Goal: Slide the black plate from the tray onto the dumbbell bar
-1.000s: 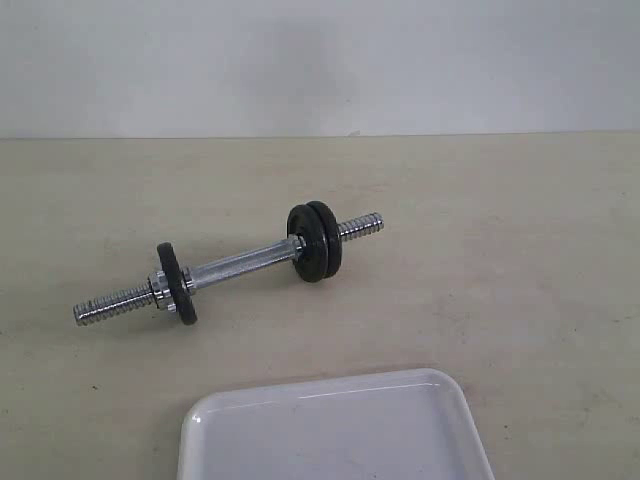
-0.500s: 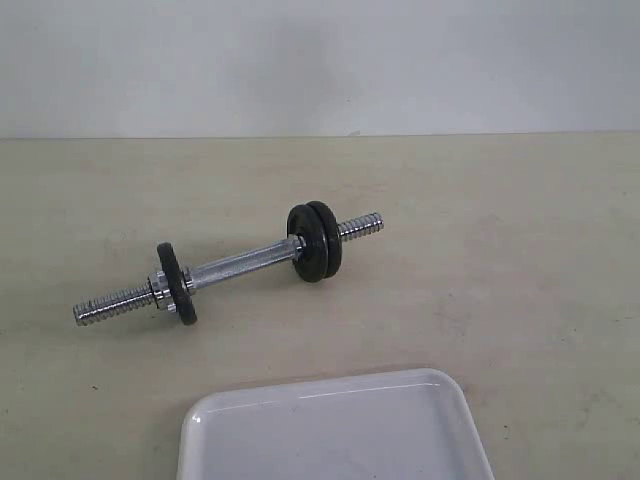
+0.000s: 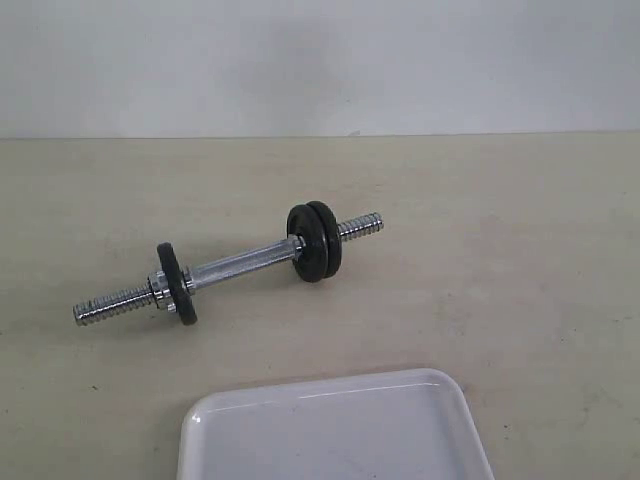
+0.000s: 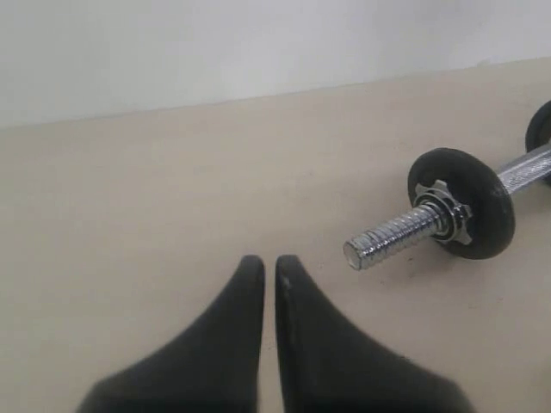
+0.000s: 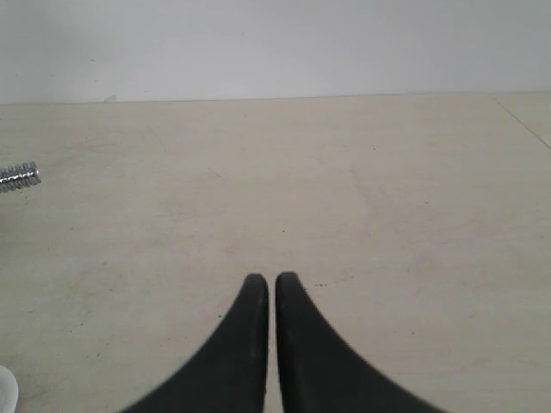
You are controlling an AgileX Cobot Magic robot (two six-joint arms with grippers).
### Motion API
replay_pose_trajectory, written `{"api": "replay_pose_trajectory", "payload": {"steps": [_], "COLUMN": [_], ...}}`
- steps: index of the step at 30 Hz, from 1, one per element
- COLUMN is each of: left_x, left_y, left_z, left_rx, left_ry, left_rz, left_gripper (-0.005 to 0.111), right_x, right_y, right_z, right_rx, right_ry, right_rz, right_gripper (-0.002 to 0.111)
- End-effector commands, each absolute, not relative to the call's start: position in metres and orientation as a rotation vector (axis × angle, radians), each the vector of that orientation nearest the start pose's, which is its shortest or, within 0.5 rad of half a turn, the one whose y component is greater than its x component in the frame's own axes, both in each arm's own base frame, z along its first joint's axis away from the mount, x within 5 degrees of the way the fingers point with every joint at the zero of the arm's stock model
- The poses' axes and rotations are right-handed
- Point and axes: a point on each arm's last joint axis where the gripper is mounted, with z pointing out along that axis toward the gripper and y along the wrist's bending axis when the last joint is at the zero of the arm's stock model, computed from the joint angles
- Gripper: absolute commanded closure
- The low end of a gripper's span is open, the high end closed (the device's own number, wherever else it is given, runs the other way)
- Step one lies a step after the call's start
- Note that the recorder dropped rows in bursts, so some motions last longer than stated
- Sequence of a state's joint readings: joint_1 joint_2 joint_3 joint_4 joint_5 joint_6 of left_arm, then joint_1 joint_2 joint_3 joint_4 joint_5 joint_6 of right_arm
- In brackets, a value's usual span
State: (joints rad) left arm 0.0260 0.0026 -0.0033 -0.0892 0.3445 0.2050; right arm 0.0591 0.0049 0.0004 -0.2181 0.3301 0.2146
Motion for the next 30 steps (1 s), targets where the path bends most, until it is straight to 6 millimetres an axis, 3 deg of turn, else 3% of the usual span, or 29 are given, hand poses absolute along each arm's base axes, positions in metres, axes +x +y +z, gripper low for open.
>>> {"api": "replay_pose_trajectory", "payload": {"steps": [1, 30], "left_x": [0.0537, 0.0537], "left_y": [-0.0003, -0.0004], "left_z": [0.1829, 0.1829], "left_rx": [0.071, 0.073], "left_ry": [1.818, 1.818], "left_rz": [0.079, 0.078], "left_gripper": [0.102, 0.102], "right_x": [0.0541, 0.0542], "right_y": [-0.0041, -0.0024], "right_z": [0.1846, 0.1846], "right_rx": [0.018, -0.012], "right_ry": [1.799, 1.799], "right_rz": [-0.03, -0.007], "right_gripper": [0.107, 0.107]}}
